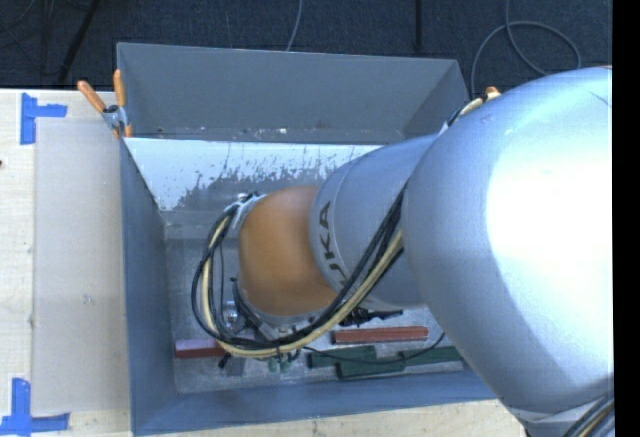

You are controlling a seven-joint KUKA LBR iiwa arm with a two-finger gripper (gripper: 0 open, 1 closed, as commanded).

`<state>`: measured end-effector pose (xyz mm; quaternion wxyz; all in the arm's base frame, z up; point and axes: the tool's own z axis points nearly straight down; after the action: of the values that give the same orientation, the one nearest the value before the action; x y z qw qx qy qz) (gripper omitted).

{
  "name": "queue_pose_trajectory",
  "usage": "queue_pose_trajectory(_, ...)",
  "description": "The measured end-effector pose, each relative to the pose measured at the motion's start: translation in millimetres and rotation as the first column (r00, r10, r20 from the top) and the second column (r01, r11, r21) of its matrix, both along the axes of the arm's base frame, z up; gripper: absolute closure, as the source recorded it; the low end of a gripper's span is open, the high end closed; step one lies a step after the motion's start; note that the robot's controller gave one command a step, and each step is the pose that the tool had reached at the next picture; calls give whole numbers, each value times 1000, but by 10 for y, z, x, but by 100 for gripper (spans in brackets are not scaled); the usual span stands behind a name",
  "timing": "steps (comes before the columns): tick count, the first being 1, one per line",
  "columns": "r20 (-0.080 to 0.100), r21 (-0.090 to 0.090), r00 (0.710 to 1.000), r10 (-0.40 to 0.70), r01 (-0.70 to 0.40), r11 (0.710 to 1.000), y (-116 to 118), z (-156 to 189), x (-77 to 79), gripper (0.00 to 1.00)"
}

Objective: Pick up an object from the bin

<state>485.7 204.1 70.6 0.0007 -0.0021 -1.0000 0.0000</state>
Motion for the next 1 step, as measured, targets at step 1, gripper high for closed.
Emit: queue_pose_trajectory(1,6,2,1000,-3,3,1000,-2,636,17,100)
